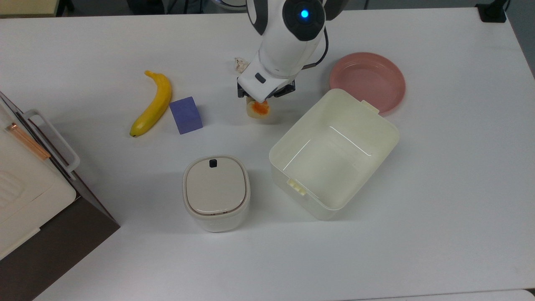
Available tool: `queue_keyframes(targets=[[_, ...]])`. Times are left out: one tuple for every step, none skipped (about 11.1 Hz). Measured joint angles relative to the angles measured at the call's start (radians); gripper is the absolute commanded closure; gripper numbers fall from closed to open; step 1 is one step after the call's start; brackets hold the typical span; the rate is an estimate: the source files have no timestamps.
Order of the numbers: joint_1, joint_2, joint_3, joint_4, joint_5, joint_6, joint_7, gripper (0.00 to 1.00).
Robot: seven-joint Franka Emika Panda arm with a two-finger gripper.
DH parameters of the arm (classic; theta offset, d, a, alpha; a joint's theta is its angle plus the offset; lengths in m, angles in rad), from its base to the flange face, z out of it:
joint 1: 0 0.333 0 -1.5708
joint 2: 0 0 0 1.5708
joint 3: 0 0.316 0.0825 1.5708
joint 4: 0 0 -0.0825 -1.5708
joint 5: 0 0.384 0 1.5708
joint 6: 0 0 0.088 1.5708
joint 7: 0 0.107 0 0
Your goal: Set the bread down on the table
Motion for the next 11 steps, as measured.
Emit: queue_keyframes(targets=[[-0.003,0.001,-0.003,0.0,0.0,0.001,0.0,0.0],[-0.006,-0.002,-0.005,0.003,0.0,0.001,0.0,0.0],[-0.015,-0.013,-0.007,0.01,0.0,0.001,0.0,0.0],[-0.03,-0.041,-0.009,0.016,0.0,0.001,-0.011,0.0],[-0.054,-0.085,-0.01,0.023,0.017,-0.009,-0.039,0.0],[-0.086,-0.142,-0.011,0.032,0.049,-0.026,-0.081,0.0],[-0.123,-0.208,-0.012,0.038,0.07,-0.047,-0.122,0.0],[-0.154,-0.269,-0.012,0.038,0.079,-0.066,-0.153,0.0],[-0.177,-0.313,-0.012,0.034,0.083,-0.076,-0.173,0.0],[-0.187,-0.335,-0.012,0.028,0.086,-0.077,-0.179,0.0],[-0.188,-0.339,-0.012,0.024,0.089,-0.078,-0.179,0.0]])
